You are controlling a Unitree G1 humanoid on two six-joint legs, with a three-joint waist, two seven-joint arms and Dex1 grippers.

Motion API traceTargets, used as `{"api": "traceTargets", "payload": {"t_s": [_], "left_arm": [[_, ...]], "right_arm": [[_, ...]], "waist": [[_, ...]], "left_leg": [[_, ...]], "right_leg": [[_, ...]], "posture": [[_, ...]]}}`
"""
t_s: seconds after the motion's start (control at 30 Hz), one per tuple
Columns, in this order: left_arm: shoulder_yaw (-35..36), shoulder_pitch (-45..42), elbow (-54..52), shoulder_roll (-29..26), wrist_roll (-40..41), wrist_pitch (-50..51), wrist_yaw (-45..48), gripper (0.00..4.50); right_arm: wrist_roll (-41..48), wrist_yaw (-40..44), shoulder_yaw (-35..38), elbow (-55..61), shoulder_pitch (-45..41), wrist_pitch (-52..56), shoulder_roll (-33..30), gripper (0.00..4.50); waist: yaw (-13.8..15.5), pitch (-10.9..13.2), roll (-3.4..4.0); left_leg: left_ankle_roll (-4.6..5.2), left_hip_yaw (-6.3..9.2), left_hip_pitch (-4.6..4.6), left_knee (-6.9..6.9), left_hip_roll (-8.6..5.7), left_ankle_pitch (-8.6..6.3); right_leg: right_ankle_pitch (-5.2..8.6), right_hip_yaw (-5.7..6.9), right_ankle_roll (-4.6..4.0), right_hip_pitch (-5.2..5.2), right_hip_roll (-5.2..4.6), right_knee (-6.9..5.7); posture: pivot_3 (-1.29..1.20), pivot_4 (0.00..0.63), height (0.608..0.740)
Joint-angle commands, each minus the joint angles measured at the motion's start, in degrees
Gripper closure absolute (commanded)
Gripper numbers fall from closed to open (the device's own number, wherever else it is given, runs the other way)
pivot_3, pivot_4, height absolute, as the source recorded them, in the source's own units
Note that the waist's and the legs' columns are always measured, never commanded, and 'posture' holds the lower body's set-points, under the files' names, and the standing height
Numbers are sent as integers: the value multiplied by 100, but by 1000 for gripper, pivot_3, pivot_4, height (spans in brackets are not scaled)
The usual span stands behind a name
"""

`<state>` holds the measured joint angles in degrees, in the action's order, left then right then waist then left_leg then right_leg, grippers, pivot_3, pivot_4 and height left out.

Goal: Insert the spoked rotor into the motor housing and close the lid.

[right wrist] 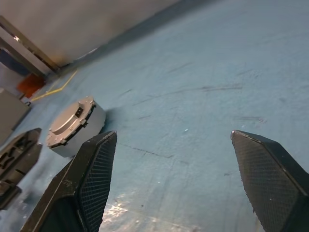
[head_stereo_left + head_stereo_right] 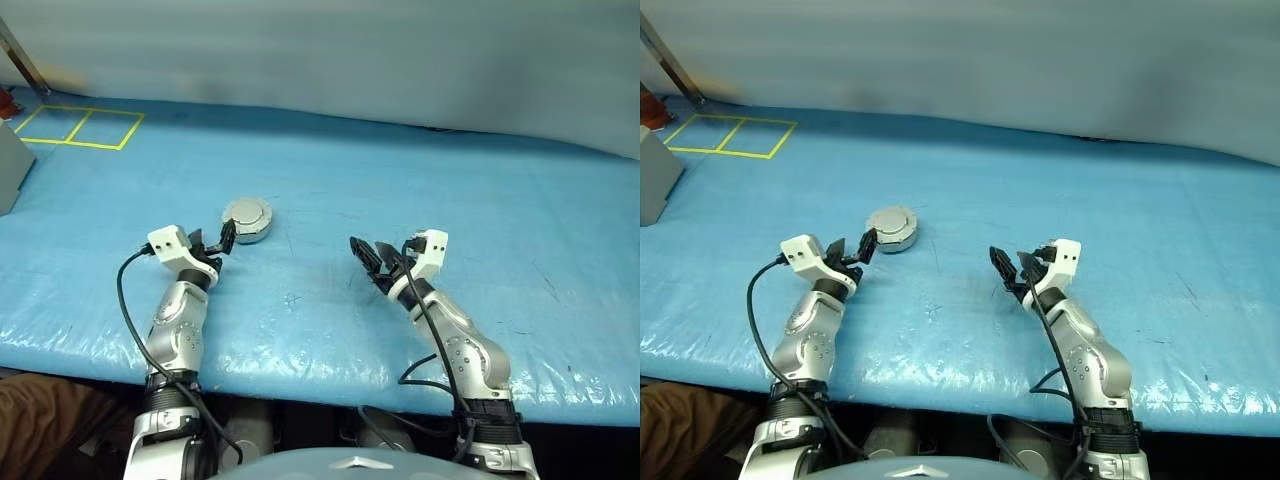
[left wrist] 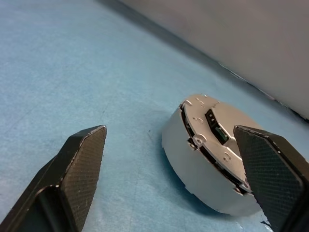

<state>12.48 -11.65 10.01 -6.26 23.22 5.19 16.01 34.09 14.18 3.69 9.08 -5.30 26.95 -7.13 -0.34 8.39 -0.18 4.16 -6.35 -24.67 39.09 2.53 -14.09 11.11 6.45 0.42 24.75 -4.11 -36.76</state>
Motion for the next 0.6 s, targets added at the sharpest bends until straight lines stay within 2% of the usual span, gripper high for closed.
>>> {"api": "traceTargets", "payload": {"t_s": [0.03,0.3,0.43,0.6], "left_arm": [[-339,37,-549,-169,-245,-313,423,24],[-1328,215,-782,-755,-748,-370,1554,24],[-1565,266,-593,-854,-993,-587,1764,24],[-1685,344,-546,-716,-936,-698,1989,24]], "right_arm": [[-597,226,50,-71,-16,-707,-271,545],[-1559,987,-64,-617,-15,-1411,-1298,545],[-1715,1221,9,-767,-65,-1585,-1550,545],[-1785,1281,126,-924,-94,-1729,-1597,545]], "waist": [[-1,0,0],[-20,4,6],[-26,5,8],[-17,7,11]], "left_leg": [[0,-1,0,0,-1,0],[0,-4,2,-4,3,1],[-1,-3,3,-4,7,1],[0,-4,1,-4,6,1]], "right_leg": [[0,0,0,1,-1,0],[4,0,-5,4,3,-3],[4,0,-5,4,4,-4],[5,0,-6,5,2,-3]], "posture": [[0,150,740],[0,150,740],[0,150,740],[0,150,740]]}}
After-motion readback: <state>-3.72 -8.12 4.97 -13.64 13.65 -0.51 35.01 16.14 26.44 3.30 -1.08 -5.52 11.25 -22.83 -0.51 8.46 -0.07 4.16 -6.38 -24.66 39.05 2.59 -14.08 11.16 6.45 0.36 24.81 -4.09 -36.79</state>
